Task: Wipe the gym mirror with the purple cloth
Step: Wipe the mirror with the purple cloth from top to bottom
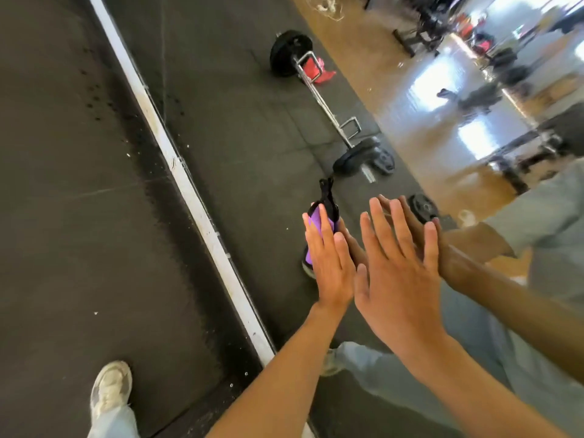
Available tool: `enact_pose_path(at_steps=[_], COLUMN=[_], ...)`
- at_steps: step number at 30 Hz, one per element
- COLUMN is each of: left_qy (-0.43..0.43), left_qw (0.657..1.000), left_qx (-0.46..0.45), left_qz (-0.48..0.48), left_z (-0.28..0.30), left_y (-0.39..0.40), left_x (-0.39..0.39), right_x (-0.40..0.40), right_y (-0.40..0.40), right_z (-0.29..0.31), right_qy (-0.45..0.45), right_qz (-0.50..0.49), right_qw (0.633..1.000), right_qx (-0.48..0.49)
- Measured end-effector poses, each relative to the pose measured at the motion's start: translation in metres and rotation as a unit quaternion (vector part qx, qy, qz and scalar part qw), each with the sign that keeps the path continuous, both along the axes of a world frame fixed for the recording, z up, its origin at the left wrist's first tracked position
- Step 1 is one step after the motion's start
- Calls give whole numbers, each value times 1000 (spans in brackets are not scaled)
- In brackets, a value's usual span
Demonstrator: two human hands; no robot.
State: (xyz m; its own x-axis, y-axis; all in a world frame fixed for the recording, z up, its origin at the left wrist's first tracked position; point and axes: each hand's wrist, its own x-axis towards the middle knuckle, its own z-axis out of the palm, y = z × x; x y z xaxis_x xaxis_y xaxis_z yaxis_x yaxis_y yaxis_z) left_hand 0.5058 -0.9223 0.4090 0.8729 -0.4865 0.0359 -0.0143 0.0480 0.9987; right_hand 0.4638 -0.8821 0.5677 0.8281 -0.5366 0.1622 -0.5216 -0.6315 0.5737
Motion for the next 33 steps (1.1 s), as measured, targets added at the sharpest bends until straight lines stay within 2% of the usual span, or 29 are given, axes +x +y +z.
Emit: enact_pose_path(at_steps=[4,8,13,20,25,28,31,33], left_qy=[-44,-90,-197,-345,-457,-438,-353,-263], left_qw=[999,993,971,924,875,879,919,953], left_qx=[-12,-65,-127,-148,-144,-168,-168,-149], left_qz=[-15,-41,-52,-70,-70,-85,-53,-35], left_z=[88,170,262,349,376,387,387,371], left_y=[3,8,17,12,-4,-7,-13,-21], left_x=[10,20,27,37,68,99,136,163], right_x=[-3,-3,-23,-33,-14,1,18,29], right_y=[4,8,6,11,7,1,-3,-5], right_z=[70,131,202,256,267,270,268,265], right_qy=[-60,-139,-192,-258,-294,-302,-289,-276], right_qz=[-2,-15,-2,-25,-24,-27,-41,-53], right_qw=[998,989,980,965,955,951,953,955], right_qx=[-32,-57,-50,-47,-41,-55,-81,-95])
